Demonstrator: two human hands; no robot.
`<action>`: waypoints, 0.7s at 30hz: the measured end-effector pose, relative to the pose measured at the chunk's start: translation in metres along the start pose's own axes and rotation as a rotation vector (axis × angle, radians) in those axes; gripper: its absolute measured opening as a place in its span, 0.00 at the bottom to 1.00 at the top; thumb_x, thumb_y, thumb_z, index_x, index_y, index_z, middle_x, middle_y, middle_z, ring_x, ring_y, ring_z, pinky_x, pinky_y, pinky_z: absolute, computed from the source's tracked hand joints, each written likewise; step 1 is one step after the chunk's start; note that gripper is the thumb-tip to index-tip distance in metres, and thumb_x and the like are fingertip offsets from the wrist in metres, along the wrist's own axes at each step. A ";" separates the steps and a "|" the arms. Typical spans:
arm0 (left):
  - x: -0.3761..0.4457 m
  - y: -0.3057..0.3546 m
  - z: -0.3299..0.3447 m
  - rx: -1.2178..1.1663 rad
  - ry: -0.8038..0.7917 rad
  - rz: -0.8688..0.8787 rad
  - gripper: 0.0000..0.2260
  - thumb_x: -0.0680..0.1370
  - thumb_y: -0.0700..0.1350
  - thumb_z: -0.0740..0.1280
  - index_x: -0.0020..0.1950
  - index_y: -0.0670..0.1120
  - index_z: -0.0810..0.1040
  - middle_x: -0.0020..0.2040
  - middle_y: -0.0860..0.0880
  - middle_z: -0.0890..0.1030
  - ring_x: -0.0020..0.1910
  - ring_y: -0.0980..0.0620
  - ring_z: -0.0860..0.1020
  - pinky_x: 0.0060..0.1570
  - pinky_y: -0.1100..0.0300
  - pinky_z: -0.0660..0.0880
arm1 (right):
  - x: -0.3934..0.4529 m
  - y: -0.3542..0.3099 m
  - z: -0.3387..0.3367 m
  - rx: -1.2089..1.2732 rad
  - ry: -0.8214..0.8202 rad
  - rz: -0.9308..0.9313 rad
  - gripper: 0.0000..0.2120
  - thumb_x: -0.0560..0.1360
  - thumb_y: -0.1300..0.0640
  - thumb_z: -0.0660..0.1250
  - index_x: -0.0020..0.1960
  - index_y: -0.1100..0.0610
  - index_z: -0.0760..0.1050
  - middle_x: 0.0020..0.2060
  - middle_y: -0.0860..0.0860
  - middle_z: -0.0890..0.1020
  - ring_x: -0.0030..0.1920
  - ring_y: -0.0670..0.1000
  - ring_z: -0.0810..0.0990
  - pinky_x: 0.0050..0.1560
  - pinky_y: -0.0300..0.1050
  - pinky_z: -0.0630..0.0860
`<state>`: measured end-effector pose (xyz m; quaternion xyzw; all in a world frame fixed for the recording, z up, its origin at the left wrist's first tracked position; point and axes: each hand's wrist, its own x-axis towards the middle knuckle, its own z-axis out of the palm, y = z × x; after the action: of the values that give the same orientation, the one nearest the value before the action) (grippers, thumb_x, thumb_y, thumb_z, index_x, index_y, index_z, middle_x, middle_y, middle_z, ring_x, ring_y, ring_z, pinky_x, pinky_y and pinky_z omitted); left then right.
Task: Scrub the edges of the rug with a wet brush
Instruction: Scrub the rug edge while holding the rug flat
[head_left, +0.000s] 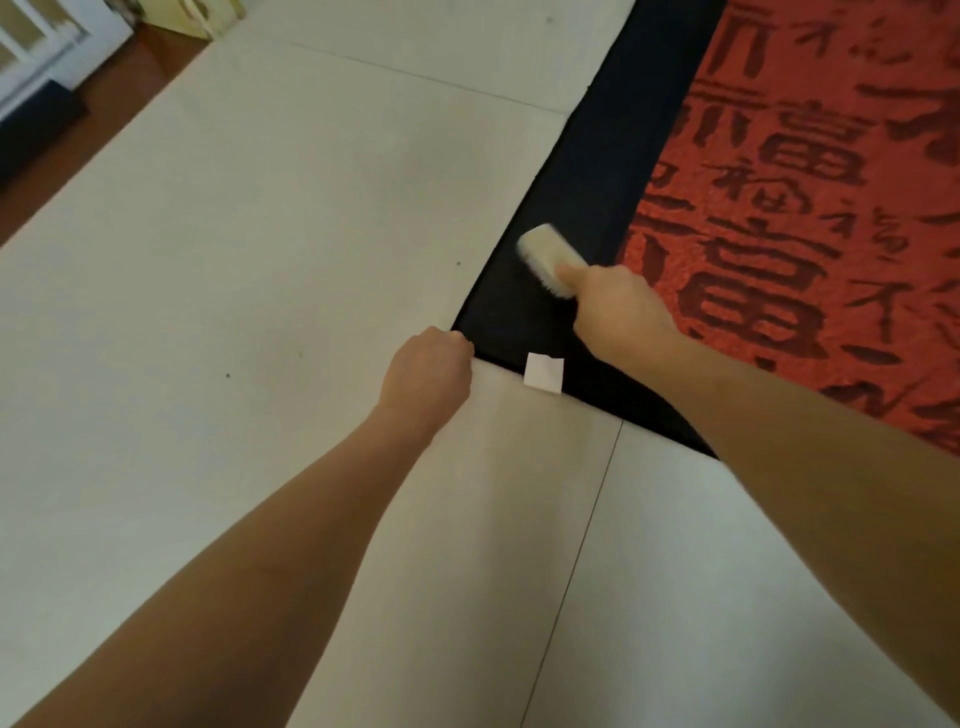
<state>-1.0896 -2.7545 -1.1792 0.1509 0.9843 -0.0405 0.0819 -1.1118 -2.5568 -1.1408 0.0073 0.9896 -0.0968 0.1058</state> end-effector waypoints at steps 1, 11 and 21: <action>0.000 0.002 -0.001 -0.003 -0.010 -0.014 0.12 0.83 0.42 0.55 0.55 0.44 0.79 0.52 0.44 0.80 0.49 0.42 0.77 0.40 0.56 0.62 | -0.008 -0.009 0.002 0.006 0.010 0.036 0.21 0.77 0.66 0.56 0.68 0.55 0.68 0.50 0.61 0.76 0.49 0.63 0.79 0.43 0.53 0.74; -0.006 0.012 -0.014 0.035 0.009 -0.069 0.11 0.82 0.46 0.57 0.51 0.44 0.78 0.49 0.44 0.79 0.42 0.45 0.74 0.38 0.56 0.63 | -0.021 -0.007 0.018 0.007 0.021 0.006 0.21 0.77 0.65 0.55 0.68 0.50 0.66 0.44 0.58 0.77 0.39 0.59 0.75 0.37 0.50 0.69; -0.005 0.008 -0.013 -0.193 -0.013 -0.095 0.19 0.82 0.48 0.56 0.31 0.46 0.60 0.32 0.48 0.64 0.40 0.44 0.70 0.39 0.54 0.61 | -0.012 -0.004 0.002 -0.047 -0.004 0.001 0.20 0.77 0.65 0.55 0.67 0.53 0.68 0.46 0.59 0.76 0.47 0.62 0.79 0.39 0.50 0.70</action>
<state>-1.0848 -2.7467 -1.1657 0.0950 0.9892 0.0496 0.1002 -1.0998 -2.5610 -1.1398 0.0053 0.9914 -0.0734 0.1080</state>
